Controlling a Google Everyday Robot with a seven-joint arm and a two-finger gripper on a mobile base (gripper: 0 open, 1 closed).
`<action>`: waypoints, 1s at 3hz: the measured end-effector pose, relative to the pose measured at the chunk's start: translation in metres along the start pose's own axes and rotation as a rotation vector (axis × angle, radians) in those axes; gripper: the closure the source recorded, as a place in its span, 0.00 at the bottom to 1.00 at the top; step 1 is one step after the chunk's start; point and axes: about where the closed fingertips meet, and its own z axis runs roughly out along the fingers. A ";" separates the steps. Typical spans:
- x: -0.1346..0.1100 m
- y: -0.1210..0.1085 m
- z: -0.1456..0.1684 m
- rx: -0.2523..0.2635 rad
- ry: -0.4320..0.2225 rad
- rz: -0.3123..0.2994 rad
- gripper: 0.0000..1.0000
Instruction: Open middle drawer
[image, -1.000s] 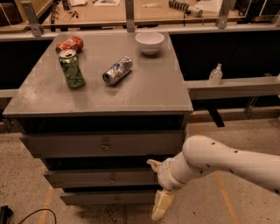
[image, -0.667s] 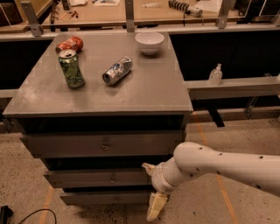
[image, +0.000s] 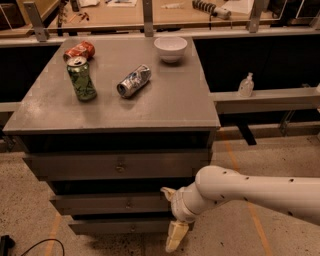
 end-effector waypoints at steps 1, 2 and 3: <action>0.009 -0.015 0.021 0.011 -0.006 -0.019 0.00; 0.020 -0.029 0.042 0.012 0.003 -0.032 0.00; 0.029 -0.038 0.060 0.003 0.006 -0.033 0.00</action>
Offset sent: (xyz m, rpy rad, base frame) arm 0.0514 0.0110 -0.0690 -0.0181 -0.0419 0.0285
